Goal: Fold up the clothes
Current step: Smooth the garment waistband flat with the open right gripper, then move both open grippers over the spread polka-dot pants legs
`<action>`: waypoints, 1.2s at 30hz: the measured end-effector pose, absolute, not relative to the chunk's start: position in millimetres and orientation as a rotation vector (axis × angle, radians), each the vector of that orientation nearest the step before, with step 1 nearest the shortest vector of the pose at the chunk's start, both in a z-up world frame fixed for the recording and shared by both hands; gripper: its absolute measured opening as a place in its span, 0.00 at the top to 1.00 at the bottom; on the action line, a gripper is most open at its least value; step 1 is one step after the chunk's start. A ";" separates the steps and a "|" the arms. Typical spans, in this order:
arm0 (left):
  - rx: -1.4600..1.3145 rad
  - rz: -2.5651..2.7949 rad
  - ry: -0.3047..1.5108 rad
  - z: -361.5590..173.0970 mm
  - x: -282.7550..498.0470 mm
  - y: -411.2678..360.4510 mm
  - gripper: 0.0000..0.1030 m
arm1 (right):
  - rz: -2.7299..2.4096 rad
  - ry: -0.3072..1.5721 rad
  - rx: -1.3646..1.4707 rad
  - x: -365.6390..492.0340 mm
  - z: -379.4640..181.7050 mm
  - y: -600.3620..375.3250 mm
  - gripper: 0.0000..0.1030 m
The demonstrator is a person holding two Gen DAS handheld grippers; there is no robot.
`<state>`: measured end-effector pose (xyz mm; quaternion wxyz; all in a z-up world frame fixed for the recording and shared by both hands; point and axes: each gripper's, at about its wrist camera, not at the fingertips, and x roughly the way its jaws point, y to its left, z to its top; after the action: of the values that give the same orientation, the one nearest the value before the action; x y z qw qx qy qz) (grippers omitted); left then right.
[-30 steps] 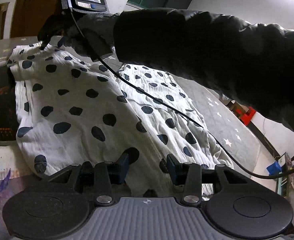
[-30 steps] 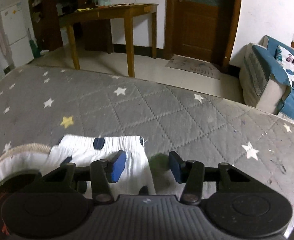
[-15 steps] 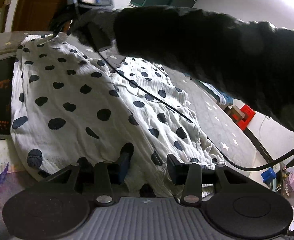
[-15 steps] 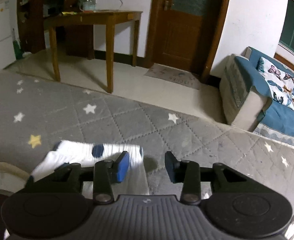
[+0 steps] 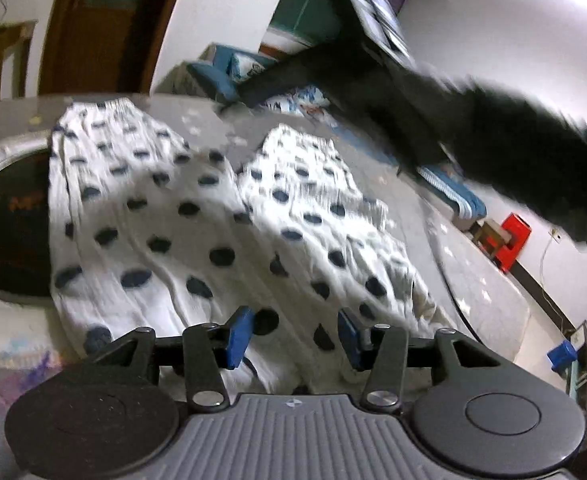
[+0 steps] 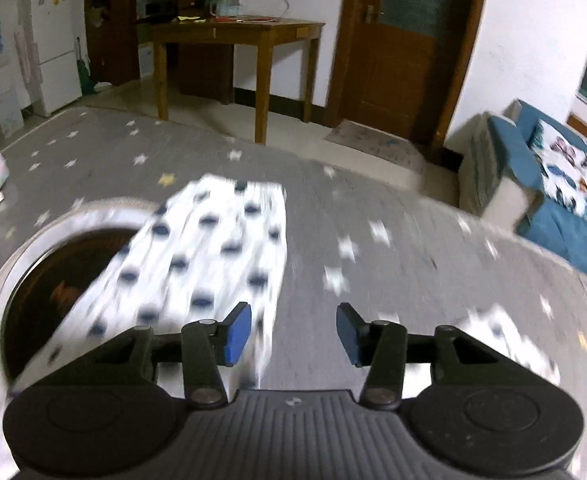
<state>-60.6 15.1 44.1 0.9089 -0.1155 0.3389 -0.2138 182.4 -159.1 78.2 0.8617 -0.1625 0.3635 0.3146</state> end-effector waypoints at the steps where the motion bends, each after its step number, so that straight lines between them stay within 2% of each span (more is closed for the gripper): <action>1: -0.237 -0.435 0.687 47.4 -61.0 16.2 0.50 | 0.658 0.769 -0.319 170.6 77.6 -173.5 0.52; 8: -0.254 -0.340 0.694 46.4 -41.2 30.2 0.50 | 0.643 0.765 -0.215 88.3 55.6 -244.2 0.52; 17: -0.240 -0.249 0.739 33.9 -40.6 46.3 0.53 | 0.603 0.683 -0.220 9.8 15.2 -288.9 0.50; 21: -0.219 -0.224 0.742 33.2 -43.6 52.3 0.59 | 0.594 0.668 -0.203 -4.1 15.4 -302.7 0.49; 31: -0.123 -0.194 0.749 39.1 -42.8 42.5 0.59 | 0.633 0.742 -0.144 -1.8 25.4 -314.0 0.49; 36: -0.104 -0.228 0.719 50.4 -44.0 28.9 0.59 | 0.614 0.712 -0.100 19.7 40.9 -320.3 0.49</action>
<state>-44.0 28.9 50.4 0.9284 -0.0508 0.3509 -0.1113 19.7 -320.3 40.9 0.8904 -0.0482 0.3428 0.2955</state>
